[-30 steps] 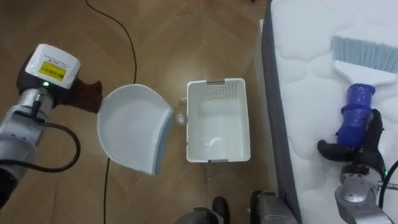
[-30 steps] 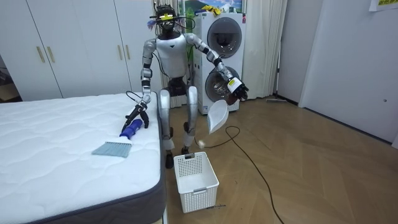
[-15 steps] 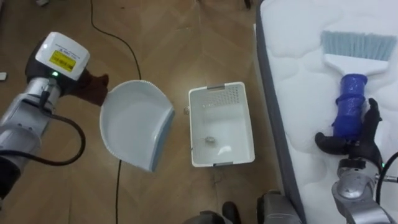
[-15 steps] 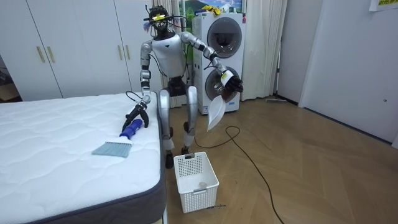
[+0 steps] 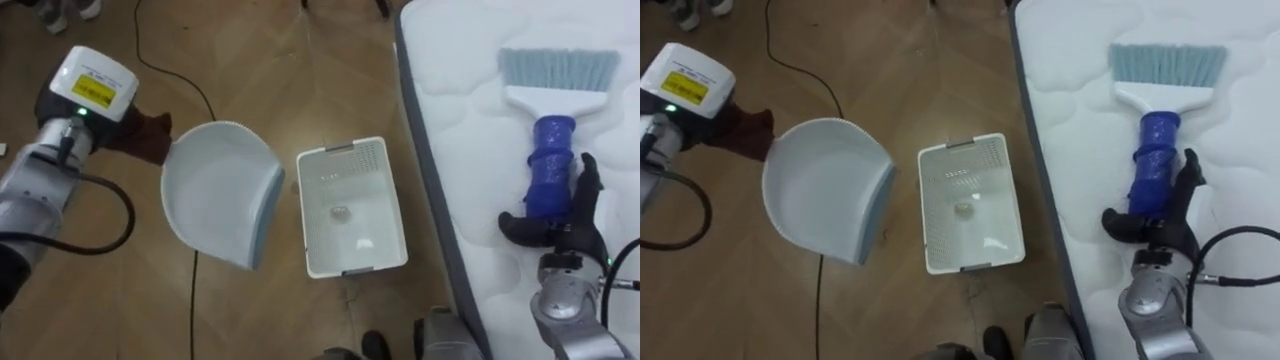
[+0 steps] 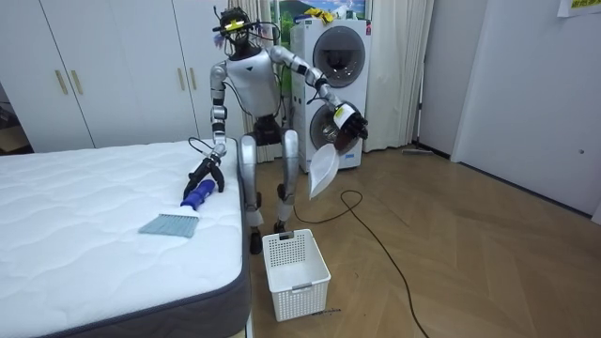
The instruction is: Clean bed
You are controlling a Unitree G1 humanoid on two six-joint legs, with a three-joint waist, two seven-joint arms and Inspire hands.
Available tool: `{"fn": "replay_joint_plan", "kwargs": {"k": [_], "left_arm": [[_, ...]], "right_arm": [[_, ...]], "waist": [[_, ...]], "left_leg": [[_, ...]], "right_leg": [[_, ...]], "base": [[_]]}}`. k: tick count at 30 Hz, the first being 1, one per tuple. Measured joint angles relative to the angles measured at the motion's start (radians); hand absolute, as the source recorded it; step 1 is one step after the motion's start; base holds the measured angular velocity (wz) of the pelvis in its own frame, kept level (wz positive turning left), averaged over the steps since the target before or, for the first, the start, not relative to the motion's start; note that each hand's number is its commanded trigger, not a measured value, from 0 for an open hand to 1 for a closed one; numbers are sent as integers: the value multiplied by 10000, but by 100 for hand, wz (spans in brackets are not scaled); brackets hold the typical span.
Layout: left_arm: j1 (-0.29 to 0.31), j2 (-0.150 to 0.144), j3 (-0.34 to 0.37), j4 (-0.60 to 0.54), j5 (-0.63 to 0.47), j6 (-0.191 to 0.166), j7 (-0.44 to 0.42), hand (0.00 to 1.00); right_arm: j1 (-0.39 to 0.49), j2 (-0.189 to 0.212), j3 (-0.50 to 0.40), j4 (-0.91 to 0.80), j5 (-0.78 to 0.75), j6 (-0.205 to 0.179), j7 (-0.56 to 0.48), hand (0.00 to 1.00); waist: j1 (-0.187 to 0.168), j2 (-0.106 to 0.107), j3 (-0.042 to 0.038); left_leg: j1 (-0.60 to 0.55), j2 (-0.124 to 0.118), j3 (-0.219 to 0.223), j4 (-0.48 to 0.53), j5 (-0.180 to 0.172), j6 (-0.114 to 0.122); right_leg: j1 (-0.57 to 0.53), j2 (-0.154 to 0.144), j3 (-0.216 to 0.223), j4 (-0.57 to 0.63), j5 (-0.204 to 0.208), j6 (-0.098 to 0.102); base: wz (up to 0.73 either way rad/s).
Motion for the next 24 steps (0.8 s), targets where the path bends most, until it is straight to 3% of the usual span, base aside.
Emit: {"fn": "replay_joint_plan", "kwargs": {"k": [5, 9, 12, 16, 19, 24], "left_arm": [[384, -76, 32, -74, -1298, -183, 166, 100], [691, -635, 343, -100, -1959, -747, 172, 100], [1122, -1033, 954, -275, -2094, -1180, 308, 100], [2477, -1287, 2081, -1452, -2493, -1494, 421, 100], [2782, -1342, 2194, -2217, -2580, -1729, 405, 100], [2890, -1394, 2218, -3771, -4050, -1962, 350, 100]], "right_arm": [[27, -14, 95, 166, 363, -248, 38, 0], [239, -11, 95, 205, 393, -334, 218, 0], [339, 12, 176, 209, 813, -344, 578, 0], [915, 74, 154, 233, 994, -311, 1005, 0], [1475, 65, 26, 275, 1095, -244, 1220, 0], [1665, 70, -115, 143, 1061, -168, 1319, 0]], "waist": [[10, -15, 40], [384, -220, 32], [781, -491, -44], [987, -880, -314], [1096, -1062, -429], [1118, -1114, -498]], "left_leg": [[358, 45, 47, -191, -1, -1], [679, 218, 321, -315, -67, -50], [1070, 463, 642, -464, -141, -147], [1803, 863, 925, -896, -240, -286], [2539, 1044, 947, -1216, -311, -383], [3389, 1172, 1419, -1715, -379, -358]], "right_leg": [[299, 63, 57, -159, -5, -10], [497, 340, 416, -425, 16, -45], [693, 748, 855, -800, 174, -98], [1447, 1253, 1122, -1632, 465, -211], [2271, 1497, 1179, -2316, 639, -231], [2967, 1702, 1534, -2832, 861, -142]], "base": [[-7], [-27], [-51], [-45], [-22], [-37]]}}
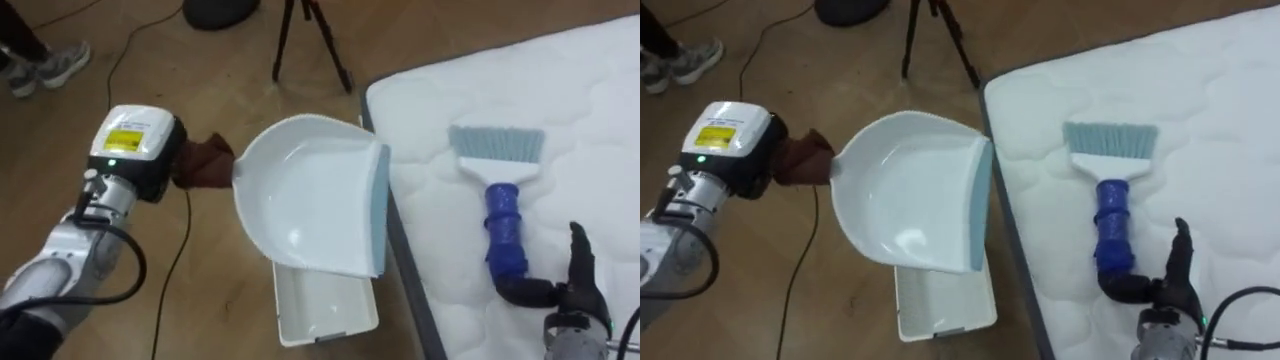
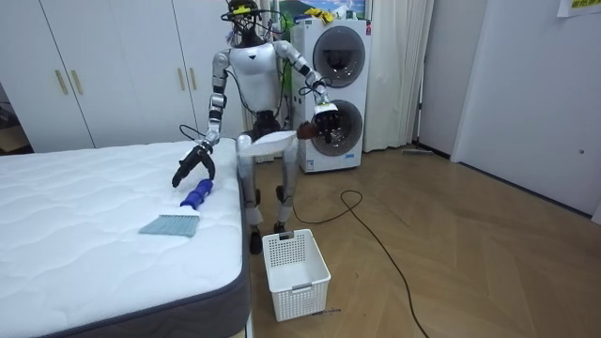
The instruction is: Clean bed
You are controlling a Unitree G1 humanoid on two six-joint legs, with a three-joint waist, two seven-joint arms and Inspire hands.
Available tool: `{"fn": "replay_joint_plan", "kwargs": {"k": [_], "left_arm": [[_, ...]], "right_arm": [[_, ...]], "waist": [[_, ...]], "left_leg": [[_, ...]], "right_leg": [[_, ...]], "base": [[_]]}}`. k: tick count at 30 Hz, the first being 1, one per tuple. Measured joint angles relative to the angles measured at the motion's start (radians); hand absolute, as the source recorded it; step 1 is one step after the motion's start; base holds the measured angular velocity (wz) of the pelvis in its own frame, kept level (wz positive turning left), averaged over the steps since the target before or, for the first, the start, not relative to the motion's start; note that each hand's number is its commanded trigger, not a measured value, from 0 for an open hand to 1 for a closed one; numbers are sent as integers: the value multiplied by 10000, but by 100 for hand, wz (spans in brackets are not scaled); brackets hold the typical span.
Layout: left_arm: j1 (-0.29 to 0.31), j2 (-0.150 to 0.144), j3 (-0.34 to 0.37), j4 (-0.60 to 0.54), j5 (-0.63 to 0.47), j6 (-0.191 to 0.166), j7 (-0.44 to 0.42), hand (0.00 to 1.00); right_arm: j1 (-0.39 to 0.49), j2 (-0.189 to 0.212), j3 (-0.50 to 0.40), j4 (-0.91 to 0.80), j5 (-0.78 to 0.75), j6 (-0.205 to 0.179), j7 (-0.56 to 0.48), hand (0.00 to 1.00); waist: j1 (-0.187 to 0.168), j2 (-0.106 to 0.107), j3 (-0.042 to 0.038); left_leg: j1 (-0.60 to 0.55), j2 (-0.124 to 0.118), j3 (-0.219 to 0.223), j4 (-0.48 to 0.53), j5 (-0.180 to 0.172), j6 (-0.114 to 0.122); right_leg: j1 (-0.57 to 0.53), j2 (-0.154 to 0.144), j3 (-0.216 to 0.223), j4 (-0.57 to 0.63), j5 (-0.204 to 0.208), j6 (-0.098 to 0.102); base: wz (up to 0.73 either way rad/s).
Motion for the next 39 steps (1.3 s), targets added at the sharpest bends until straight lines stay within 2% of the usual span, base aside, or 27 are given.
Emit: {"fn": "replay_joint_plan", "kwargs": {"k": [2, 4, 5, 8, 9, 11, 12, 13, 14, 16, 17, 18, 19, 20, 21, 22, 23, 24, 25, 27, 31, 34, 35, 36, 37, 38, 39], "left_arm": [[291, -229, 249, -401, -486, -144, 13, 100], [1002, -721, 587, -829, -1277, -226, 92, 100], [1108, -837, 588, -828, -1586, -269, 92, 100], [1840, -1554, 835, -837, -2765, -302, 132, 100], [2192, -1944, 1086, -801, -3056, -299, 157, 100], [2623, -2333, 1177, -796, -3567, -301, 173, 100], [2895, -2576, 1296, -779, -3917, -307, 184, 100], [3113, -2827, 1346, -656, -4274, -298, 220, 100], [3187, -3009, 1340, -580, -4411, -273, 222, 100], [3430, -3632, 1269, -547, -5078, -13, 227, 100], [3449, -3737, 1256, -545, -5171, 49, 229, 100], [3449, -3833, 1246, -559, -5459, 139, 241, 100], [3485, -3888, 1232, -558, -5556, 227, 265, 100], [3534, -3911, 1225, -558, -5613, 250, 269, 100], [3583, -3960, 1204, -529, -5614, 295, 272, 100], [3600, -4002, 1203, -385, -5630, 295, 276, 100], [3641, -4009, 1216, -334, -5640, 296, 285, 100], [3723, -3970, 1242, -319, -5650, 295, 321, 100], [3728, -3911, 1264, -319, -5742, 291, 339, 100], [3674, -3929, 1338, -319, -5846, 277, 343, 100], [3828, -3950, 1321, -320, -5858, 137, 319, 100], [3891, -3954, 1333, -320, -5859, 118, 308, 100], [3891, -3964, 1332, -320, -5859, 113, 302, 75], [3895, -3963, 1332, -318, -5857, 100, 300, 75], [3914, -3963, 1330, -316, -5853, 100, 287, 60], [3938, -3966, 1330, -316, -5853, 100, 280, 53], [4058, -3998, 1351, -317, -5847, 101, 264, 14]], "right_arm": [[-6, -1, -23, -7, 4, -3, -4, 0], [139, -1, -67, -75, 5, 13, -40, 0], [201, -1, -84, -130, 8, 34, -67, 0], [526, 34, -79, -660, 12, 224, -144, 0], [518, 93, -55, -748, 38, 244, -135, 0], [508, 223, -42, -871, 113, 445, -116, 0], [445, 344, 1, -949, 116, 598, -95, 0], [438, 490, -3, -1026, 159, 676, -106, 0], [456, 518, -5, -1027, 171, 685, -113, 0], [427, 523, -36, -1031, 190, 723, -107, 0], [397, 527, -32, -1033, 180, 723, -96, 0], [259, 562, 5, -1040, 98, 730, -50, 0], [160, 603, 18, -1095, 62, 729, 49, 0], [150, 619, 17, -1158, 82, 728, 111, 0], [138, 618, 12, -1243, 82, 726, 236, 0], [94, 618, 12, -1254, 80, 701, 352, 0], [61, 617, 10, -1256, 81, 689, 412, 0], [63, 622, 12, -1296, 55, 647, 476, 0], [61, 616, -11, -1372, 53, 643, 555, 0], [129, 621, -135, -1582, 17, 644, 666, 0], [590, 669, -214, -1650, -385, 599, 952, 0], [790, 727, -390, -1657, -467, 589, 1248, 0], [825, 739, -434, -1659, -472, 589, 1312, 0], [870, 746, -488, -1706, -474, 589, 1447, 0], [989, 773, -514, -1826, -473, 591, 1529, 0], [1051, 785, -514, -1906, -474, 592, 1566, 0], [1114, 837, -508, -1995, -487, 591, 1652, 0]], "waist": [[-49, -45, -17], [-127, -131, -104], [-142, -181, -96], [-11, -625, -88], [5, -848, -87], [10, -1057, -97], [101, -1118, -99], [190, -1224, -84], [192, -1283, -98], [238, -1517, -100], [264, -1579, -104], [398, -1702, -47], [633, -1826, -36], [732, -1897, -47], [776, -2004, -42], [841, -2065, -10], [898, -2064, -7], [919, -2053, -17], [776, -2026, -35], [414, -1929, -68], [87, -1817, -131], [-116, -1747, -175], [-119, -1740, -195], [-127, -1716, -201], [-83, -1697, -214], [-55, -1693, -216], [52, -1678, -224]], "left_leg": [[511, 2, 348, -412, 3, 4], [1033, 4, 682, -749, -1, -1], [1149, 2, 734, -796, -6, -11], [1539, -61, 812, -799, -31, -56], [1640, -133, 834, -799, -31, -56], [1780, -22, 981, -1034, -28, -59], [1738, 336, 1681, -1299, 33, -96], [1759, 558, 2376, -1353, 31, -94], [1802, 596, 2649, -1402, 35, -90], [1999, 511, 3786, -1730, 107, -36], [2004, 505, 4055, -1730, 106, -34], [1972, 489, 4660, -1743, 111, -25], [1925, 471, 5249, -1798, 116, -26], [1891, 458, 5457, -1782, 120, -30], [1793, 437, 5545, -1654, 157, -34], [1747, 433, 5379, -1646, 271, -43], [1714, 433, 5102, -1630, 313, -61], [1559, 468, 4531, -1448, 355, -78], [1339, 588, 4301, -1252, 354, -78], [1043, 820, 4317, -1006, 362, -96], [1067, 1206, 4294, -976, 632, -325], [1051, 1321, 4050, -983, 901, -420], [1049, 1323, 4026, -989, 973, -427], [1049, 1387, 4023, -976, 1057, -454], [1063, 1449, 3938, -964, 1132, -484], [1076, 1449, 3799, -967, 1167, -512], [1144, 1439, 3493, -979, 1217, -573]], "right_leg": [[235, 90, 303, -85, 44, 31], [447, 119, 196, -93, 63, -2], [492, 126, 159, -81, 74, -20], [501, 277, 346, 81, 143, -132], [489, 346, 486, 81, 201, -185], [532, 554, 410, -379, 659, -238], [728, 620, -184, -975, 1210, -297], [720, 369, -1289, -379, 970, -231], [787, 114, -1784, 159, 658, -228], [1601, -1029, -2873, 1554, -392, 193], [1867, -1309, -3016, 1650, -534, 310], [2310, -1818, -3171, 1638, -632, 470], [2749, -2262, -3212, 1385, -533, 646], [3021, -2461, -3284, 1040, -403, 802], [3414, -2649, -3388, 113, -366, 1073], [3536, -2581, -3458, -636, -396, 1171], [3567, -2511, -3494, -926, -390, 1178], [3691, -2391, -3533, -1490, -325, 1263], [3804, -2270, -3643, -1982, -239, 1357], [3756, -2089, -3711, -2323, -84, 1499], [3773, -1673, -3718, -2536, 129, 1235], [3794, -1518, -3867, -2503, 85, 1012], [3790, -1496, -3875, -2507, 41, 964], [3778, -1441, -3869, -2507, -67, 889], [3775, -1430, -3821, -2492, -128, 823], [3771, -1411, -3777, -2478, -166, 813], [3766, -1353, -3620, -2459, -183, 772]], "base": [[-62], [-66], [-66], [-98], [-118], [-124], [-138], [-132], [-117], [-116], [-136], [-156], [-162], [-150], [-138], [-139], [-142], [-111], [-85], [-30], [-9], [14], [16], [0], [-10], [-27], [-49]]}}
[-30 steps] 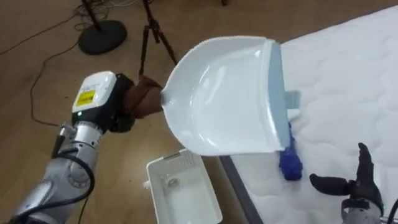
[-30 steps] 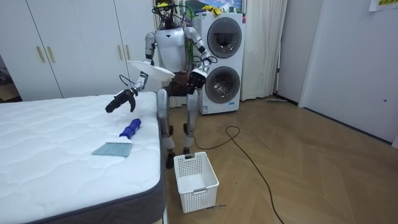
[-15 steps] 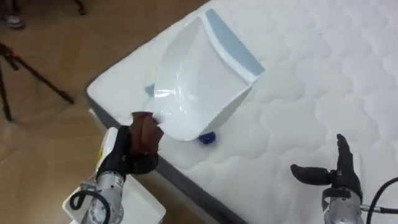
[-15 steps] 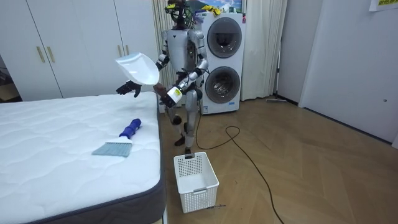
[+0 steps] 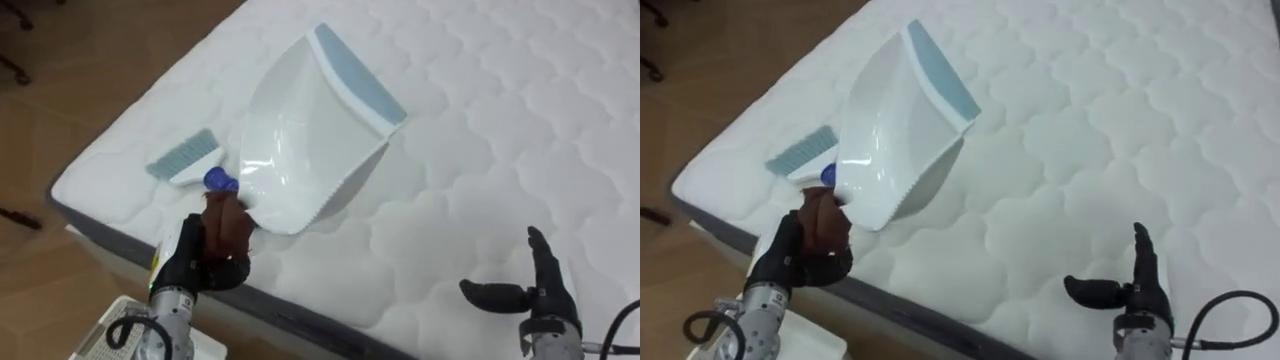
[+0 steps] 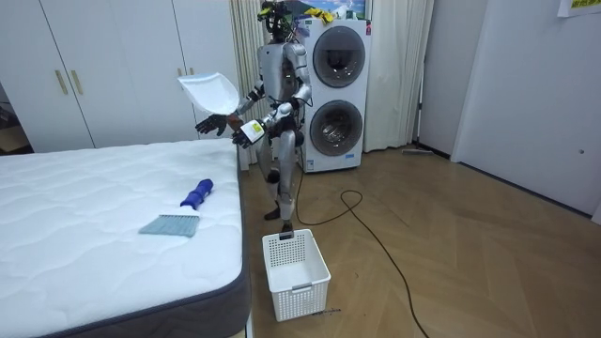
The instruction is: Clean bed
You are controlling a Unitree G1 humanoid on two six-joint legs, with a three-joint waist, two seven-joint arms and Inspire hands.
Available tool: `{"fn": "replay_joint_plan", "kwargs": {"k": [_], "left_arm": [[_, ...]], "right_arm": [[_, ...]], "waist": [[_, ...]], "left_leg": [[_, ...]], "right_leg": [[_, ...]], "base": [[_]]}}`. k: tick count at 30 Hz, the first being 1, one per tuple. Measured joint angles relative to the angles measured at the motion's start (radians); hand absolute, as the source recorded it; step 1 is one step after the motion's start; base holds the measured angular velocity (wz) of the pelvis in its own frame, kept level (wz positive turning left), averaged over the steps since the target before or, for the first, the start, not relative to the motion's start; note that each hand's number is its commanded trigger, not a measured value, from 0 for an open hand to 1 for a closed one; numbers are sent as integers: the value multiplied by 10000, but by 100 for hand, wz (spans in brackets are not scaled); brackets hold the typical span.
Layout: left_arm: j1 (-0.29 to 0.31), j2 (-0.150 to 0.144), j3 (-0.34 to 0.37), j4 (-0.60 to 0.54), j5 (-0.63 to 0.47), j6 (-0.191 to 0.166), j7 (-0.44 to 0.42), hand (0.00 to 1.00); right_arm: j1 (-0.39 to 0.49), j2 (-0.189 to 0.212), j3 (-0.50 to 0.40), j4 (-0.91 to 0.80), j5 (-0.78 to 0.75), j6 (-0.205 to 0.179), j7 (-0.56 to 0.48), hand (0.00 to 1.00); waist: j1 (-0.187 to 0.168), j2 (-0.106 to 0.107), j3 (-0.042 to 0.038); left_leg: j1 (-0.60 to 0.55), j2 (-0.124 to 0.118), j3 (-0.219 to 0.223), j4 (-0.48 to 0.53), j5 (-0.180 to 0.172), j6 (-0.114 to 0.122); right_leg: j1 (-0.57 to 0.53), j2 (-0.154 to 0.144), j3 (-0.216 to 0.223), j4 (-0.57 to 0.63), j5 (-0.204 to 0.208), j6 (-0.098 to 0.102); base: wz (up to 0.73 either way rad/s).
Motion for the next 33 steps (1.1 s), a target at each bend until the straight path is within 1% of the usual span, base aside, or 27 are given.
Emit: {"fn": "replay_joint_plan", "kwargs": {"k": [1, 2, 3, 4, 5, 6, 7, 8, 9, 10, 12, 15, 16, 18, 20, 21, 24, 26, 27, 28, 30, 31, 33], "left_arm": [[131, -42, 7, -1, 9, 1, -20, 0], [196, -53, 7, -1, 9, 1, -20, 0], [374, -62, 7, -18, 9, 1, -20, 0], [563, -61, 24, -45, 18, 1, -19, 0], [622, -63, 24, -44, 20, 1, -19, 0], [681, -87, 30, -44, 22, 1, -21, 0], [732, -90, 48, -70, 26, 0, -21, 0], [802, -94, 82, -130, 26, -2, -21, 0], [1017, -94, 174, -307, 26, -30, -18, 0], [1109, -82, 229, -310, 31, -70, -17, 0], [1126, -87, 307, -309, -2, -72, -8, 0], [1091, -87, 315, -310, 8, -93, -6, 0], [1093, -88, 315, -310, 8, -97, -6, 0], [1089, -88, 315, -311, 15, -99, -6, 0], [1084, -86, 320, -310, 15, -99, -6, 0], [1084, -86, 345, -308, 15, -99, -4, 0], [1084, -88, 391, -129, 23, -154, 78, 0], [1089, -107, 390, 152, 11, -181, 148, 0], [1091, -106, 394, 259, 0, -182, 201, 0], [1054, -107, 409, 351, 6, -197, 253, 0], [1043, -107, 509, 440, -1, -242, 294, 0], [1037, -102, 642, 569, 3, -268, 314, 0], [1040, -99, 783, 721, 4, -270, 515, 0]], "right_arm": [[54, 70, -6, -9, -139, 0, 111, 0], [67, 101, -3, -9, -218, 1, 189, 0], [58, 160, -1, -25, -287, 4, 359, 0], [44, 221, 0, -47, -349, 4, 495, 0], [49, 235, 0, -47, -401, 4, 553, 0], [75, 241, -2, -49, -557, 13, 668, 0], [73, 246, -6, -74, -751, 26, 790, 0], [74, 252, -7, -127, -852, 41, 850, 0], [89, 254, -1, -305, -1175, 45, 953, 0], [89, 257, 6, -376, -1228, 42, 985, 0], [116, 244, 1, -375, -1124, 48, 984, 0], [128, 237, -14, -375, -628, 49, 978, 0], [142, 244, -2, -375, -611, 52, 983, 0], [135, 270, 15, -375, -607, 61, 1019, 0], [131, 273, 7, -374, -663, 62, 1062, 0], [135, 274, 6, -373, -660, 62, 1057, 0], [130, 309, 8, -364, -595, 82, 988, 0], [123, 366, 6, -366, -339, 153, 950, 0], [120, 383, 2, -337, -183, 186, 907, 0], [119, 420, -55, -259, -137, 190, 856, 0], [137, 566, -262, -208, -140, 202, 819, 0], [156, 623, -316, -209, -140, 201, 811, 0], [249, 623, -341, -193, -111, 203, 810, 0]], "waist": [[164, 21, -3], [245, 33, 7], [426, 75, 19], [489, 120, 26], [475, 130, 33], [503, 143, 32], [553, 165, 50], [593, 189, 59], [652, 234, 87], [699, 269, 99], [679, 267, 111], [626, 288, 110], [592, 309, 106], [577, 320, 100], [544, 318, 101], [474, 304, 109], [509, 291, 123], [500, 307, 148], [484, 329, 167], [481, 337, 183], [482, 300, 207], [441, 313, 235], [407, 347, 252]], "left_leg": [[71, -54, -491, 0, 34, -61], [101, -120, -874, -11, 55, -105], [142, -309, -1850, -51, 71, -205], [169, -452, -2585, -50, 36, -313], [185, -517, -2875, -52, 19, -347], [214, -531, -3092, -69, -16, -409], [270, -555, -3313, -105, -52, -468], [324, -559, -3406, -140, -77, -507], [455, -646, -3676, -199, -137, -591], [623, -718, -4089, -355, -179, -661], [792, -686, -4150, -435, -221, -726], [951, -646, -4188, -537, -293, -813], [965, -651, -4316, -551, -328, -823], [976, -672, -4401, -548, -392, -829], [978, -715, -4450, -537, -448, -816], [978, -742, -4449, -475, -531, -801], [1049, -842, -4396, -379, -658, -747], [1165, -885, -4396, -315, -720, -654], [1230, -889, -4395, -324, -817, -640], [1252, -902, -4396, -315, -909, -591], [1210, -937, -4405, -156, -1004, -490], [1161, -901, -4458, -13, -1107, -431], [1073, -930, -4571, 22, -1272, -381]], "right_leg": [[0, 92, 255, 7, 12, -64], [-6, 126, 376, 11, 22, -101], [-77, 248, 792, 51, 46, -168], [-173, 369, 1128, 132, 53, -236], [-199, 445, 1301, 150, 57, -247], [-347, 505, 1569, 276, 78, -247], [-462, 604, 1923, 336, 110, -322], [-502, 665, 2125, 333, 147, -371], [-562, 777, 2440, 321, 226, -472], [-572, 867, 2686, 289, 281, -546], [-526, 969, 2856, 279, 319, -608], [-503, 1039, 2927, 274, 276, -675], [-503, 1055, 2923, 292, 276, -680], [-509, 1055, 2937, 302, 231, -705], [-528, 1025, 2953, 418, 141, -682], [-559, 993, 2951, 544, 41, -670], [-669, 886, 2993, 1021, -169, -567], [-757, 822, 3008, 1474, -207, -528], [-839, 804, 2908, 1777, -208, -524], [-930, 787, 2924, 2008, -210, -522], [-913, 746, 2916, 1987, -205, -513], [-763, 733, 2896, 1766, -201, -506], [-573, 732, 2858, 1430, -141, -403]], "base": [[-59], [-81], [-95], [-92], [-80], [-75], [-82], [-100], [-101], [-95], [-53], [-20], [0], [-2], [-2], [-3], [-11], [-17], [-5], [0], [-2], [0], [5]]}}
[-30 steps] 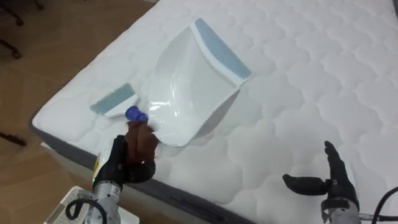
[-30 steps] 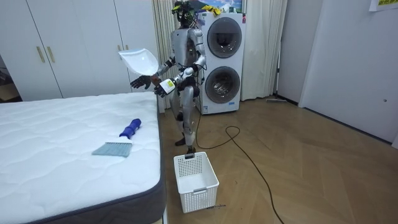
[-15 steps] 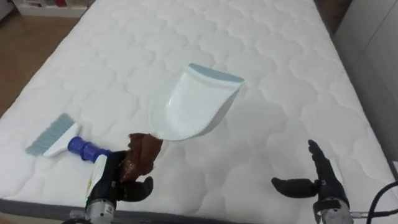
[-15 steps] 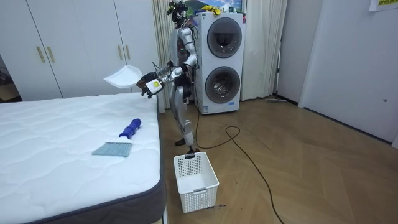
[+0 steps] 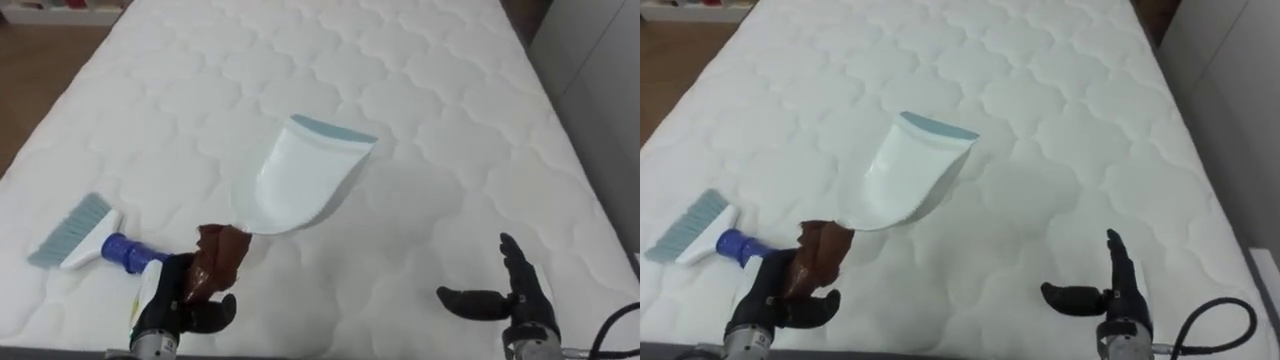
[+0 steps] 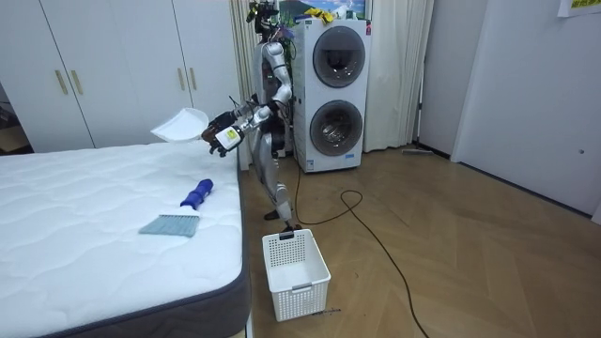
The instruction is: Clean bed
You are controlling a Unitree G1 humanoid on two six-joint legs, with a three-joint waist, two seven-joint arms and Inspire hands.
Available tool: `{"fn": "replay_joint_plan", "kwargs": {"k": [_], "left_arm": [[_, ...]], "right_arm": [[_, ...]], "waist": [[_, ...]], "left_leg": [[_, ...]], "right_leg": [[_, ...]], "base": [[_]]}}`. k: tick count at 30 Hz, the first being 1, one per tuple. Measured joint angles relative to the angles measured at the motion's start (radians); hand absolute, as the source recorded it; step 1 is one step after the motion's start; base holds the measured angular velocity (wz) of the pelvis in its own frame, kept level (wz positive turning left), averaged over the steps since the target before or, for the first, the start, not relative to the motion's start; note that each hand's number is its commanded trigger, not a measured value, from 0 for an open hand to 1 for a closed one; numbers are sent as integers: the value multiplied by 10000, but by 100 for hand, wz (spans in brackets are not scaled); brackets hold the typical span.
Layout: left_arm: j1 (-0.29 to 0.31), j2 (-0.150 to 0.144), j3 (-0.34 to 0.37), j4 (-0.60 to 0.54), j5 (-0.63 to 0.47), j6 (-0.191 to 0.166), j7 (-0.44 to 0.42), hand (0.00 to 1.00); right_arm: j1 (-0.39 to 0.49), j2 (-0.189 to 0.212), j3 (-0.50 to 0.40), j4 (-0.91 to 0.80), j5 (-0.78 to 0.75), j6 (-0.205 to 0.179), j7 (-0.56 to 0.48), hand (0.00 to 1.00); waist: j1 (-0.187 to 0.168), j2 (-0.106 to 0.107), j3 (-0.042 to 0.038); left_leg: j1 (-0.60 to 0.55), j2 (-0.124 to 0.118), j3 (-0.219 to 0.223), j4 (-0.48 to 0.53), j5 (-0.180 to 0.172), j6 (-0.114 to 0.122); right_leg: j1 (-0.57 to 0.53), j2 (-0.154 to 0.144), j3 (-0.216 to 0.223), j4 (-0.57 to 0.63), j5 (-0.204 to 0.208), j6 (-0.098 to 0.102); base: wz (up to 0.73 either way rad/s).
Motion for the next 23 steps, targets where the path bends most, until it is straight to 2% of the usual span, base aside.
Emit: {"fn": "replay_joint_plan", "kwargs": {"k": [2, 4, 8, 10, 14, 15, 17, 20, 23], "left_arm": [[-14, 2, 42, 380, -9, -11, 298, 0], [20, -4, 105, 1071, -5, -12, 553, 0], [74, -5, 610, 2636, -405, 0, 814, 0], [183, -54, 956, 3543, -679, 10, 1217, 0], [693, -57, 1425, 4177, -996, -54, 1623, 0], [710, -108, 1591, 4569, -1056, -93, 1656, 0], [718, -217, 1890, 5146, -1088, -96, 1663, 0], [1086, -234, 2042, 5628, -980, 16, 1532, 0], [1324, -277, 2209, 5906, -626, 346, 1018, 0]], "right_arm": [[2, 4, -15, 199, 35, 0, 1, 0], [28, 3, -33, 730, 124, 13, 3, 0], [70, 1, -231, 1381, 226, 78, -107, 0], [139, -10, -572, 2226, 236, 83, -268, 0], [345, -7, -1096, 3272, 406, 188, -296, 0], [409, -4, -1315, 3813, 408, 221, -288, 0], [441, 4, -1563, 4433, 485, 398, -215, 0], [471, 11, -1708, 5285, 514, 551, 161, 0], [466, 15, -1928, 5541, 132, 779, 487, 0]], "waist": [[15, 4, -13], [55, -41, -74], [55, -73, -113], [52, -137, -186], [42, -158, -224], [48, -153, -263], [71, -149, -258], [93, -135, -233], [116, -109, -215]], "left_leg": [[-33, -34, -5, 14, -27, 44], [23, -129, 22, -1, -26, 72], [123, -122, 28, -85, -16, 59], [235, -120, 30, -260, 6, 20], [473, -125, -58, -583, 111, -41], [552, -127, -110, -610, 109, -44], [785, -126, -115, -796, 121, -65], [1010, -107, -112, -922, 126, -74], [988, -110, -112, -997, 125, -75]], "right_leg": [[85, -24, -29, -275, 76, 128], [208, -38, -42, -631, 155, 240], [331, -10, -66, -877, 164, 248], [448, 19, -63, -1184, 165, 247], [700, 57, -110, -1412, 178, 225], [807, 62, -196, -1583, 182, 218], [997, 81, -194, -1776, 199, 194], [1200, 115, -189, -1916, 210, 176], [1158, 122, -193, -1933, 215, 172]], "base": [[-3], [-8], [-6], [-3], [-3], [0], [-2], [-9], [-13]]}}
